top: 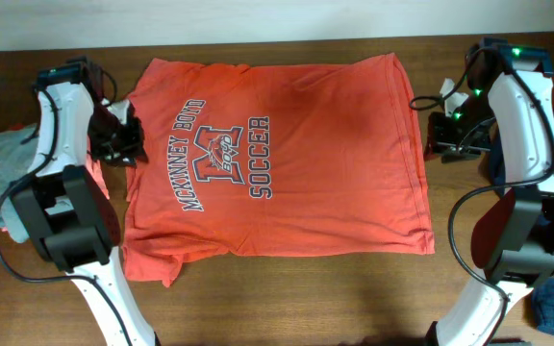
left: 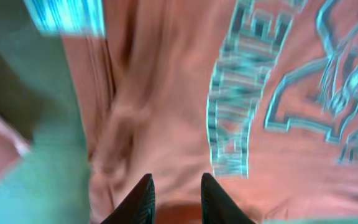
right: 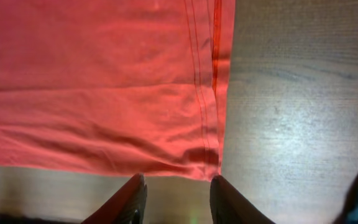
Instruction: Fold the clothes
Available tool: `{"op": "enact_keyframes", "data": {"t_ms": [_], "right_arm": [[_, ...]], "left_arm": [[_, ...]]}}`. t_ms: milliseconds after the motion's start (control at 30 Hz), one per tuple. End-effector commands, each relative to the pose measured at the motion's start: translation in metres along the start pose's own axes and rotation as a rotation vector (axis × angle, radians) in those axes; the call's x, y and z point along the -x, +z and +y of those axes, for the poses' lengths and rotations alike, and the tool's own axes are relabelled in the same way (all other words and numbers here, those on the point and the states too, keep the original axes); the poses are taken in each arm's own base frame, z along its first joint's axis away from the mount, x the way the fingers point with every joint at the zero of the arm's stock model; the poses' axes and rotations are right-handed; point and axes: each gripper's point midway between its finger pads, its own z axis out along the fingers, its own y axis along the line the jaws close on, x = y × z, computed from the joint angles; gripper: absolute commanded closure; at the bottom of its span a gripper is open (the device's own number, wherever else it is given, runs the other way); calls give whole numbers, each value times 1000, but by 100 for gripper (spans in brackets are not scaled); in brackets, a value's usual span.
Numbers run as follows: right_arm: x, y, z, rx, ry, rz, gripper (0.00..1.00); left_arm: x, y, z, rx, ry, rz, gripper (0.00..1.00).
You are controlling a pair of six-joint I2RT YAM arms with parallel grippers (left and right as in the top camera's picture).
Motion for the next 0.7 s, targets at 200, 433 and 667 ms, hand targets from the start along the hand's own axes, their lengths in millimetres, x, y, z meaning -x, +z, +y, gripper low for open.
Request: {"op": "enact_keyframes", "data": {"t_ms": [200, 433, 667], "right_arm": [[-38, -5, -4, -11, 30, 129, 58], [-95, 7, -2, -6, 56, 212, 56], [-128, 8, 9, 35, 52, 141, 50]], "left_arm": [[-43, -21, 3, 104, -9, 126, 76], [-70, -39, -12, 117, 16, 141, 76], [-118, -37, -13, 173, 18, 159, 76]]}}
